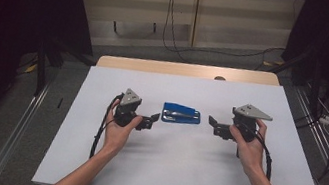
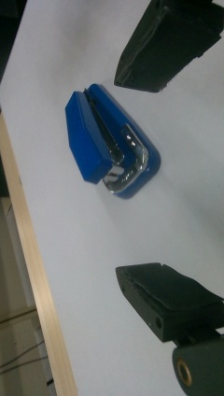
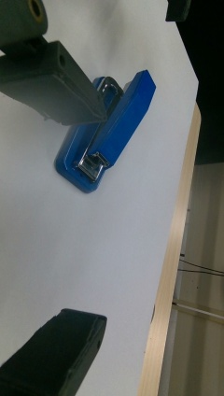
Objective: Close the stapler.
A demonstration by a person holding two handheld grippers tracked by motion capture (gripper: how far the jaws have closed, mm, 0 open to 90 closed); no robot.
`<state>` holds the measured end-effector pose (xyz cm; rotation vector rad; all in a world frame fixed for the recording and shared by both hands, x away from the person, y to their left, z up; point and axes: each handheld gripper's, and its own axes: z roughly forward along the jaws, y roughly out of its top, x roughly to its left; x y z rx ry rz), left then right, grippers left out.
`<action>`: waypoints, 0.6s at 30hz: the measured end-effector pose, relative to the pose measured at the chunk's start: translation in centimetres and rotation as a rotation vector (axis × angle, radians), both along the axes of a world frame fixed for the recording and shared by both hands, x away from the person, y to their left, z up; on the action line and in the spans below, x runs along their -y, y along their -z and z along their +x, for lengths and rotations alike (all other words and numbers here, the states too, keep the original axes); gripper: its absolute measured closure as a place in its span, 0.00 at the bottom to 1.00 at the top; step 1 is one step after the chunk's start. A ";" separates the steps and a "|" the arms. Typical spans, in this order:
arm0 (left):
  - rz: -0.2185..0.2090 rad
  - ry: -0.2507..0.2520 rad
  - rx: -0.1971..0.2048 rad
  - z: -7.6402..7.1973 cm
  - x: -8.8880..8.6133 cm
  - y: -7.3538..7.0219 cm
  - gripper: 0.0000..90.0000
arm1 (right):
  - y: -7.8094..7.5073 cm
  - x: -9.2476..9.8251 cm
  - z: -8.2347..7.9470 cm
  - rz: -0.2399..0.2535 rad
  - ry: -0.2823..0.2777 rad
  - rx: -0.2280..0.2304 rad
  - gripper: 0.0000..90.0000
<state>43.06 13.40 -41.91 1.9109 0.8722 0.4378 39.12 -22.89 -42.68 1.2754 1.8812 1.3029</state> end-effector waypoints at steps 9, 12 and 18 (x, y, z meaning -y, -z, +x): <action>0.013 -0.010 0.047 -1.4 -1.7 -0.9 0.08 | 0.2 0.7 -1.4 0.008 0.031 0.016 0.04; 0.019 -0.006 0.052 -1.8 -2.2 -1.1 0.07 | 0.2 0.9 -1.7 -0.001 0.045 0.031 0.04; -0.013 -0.011 0.068 -2.9 -3.1 -1.0 0.07 | 0.0 1.3 -2.7 -0.016 0.057 0.060 0.04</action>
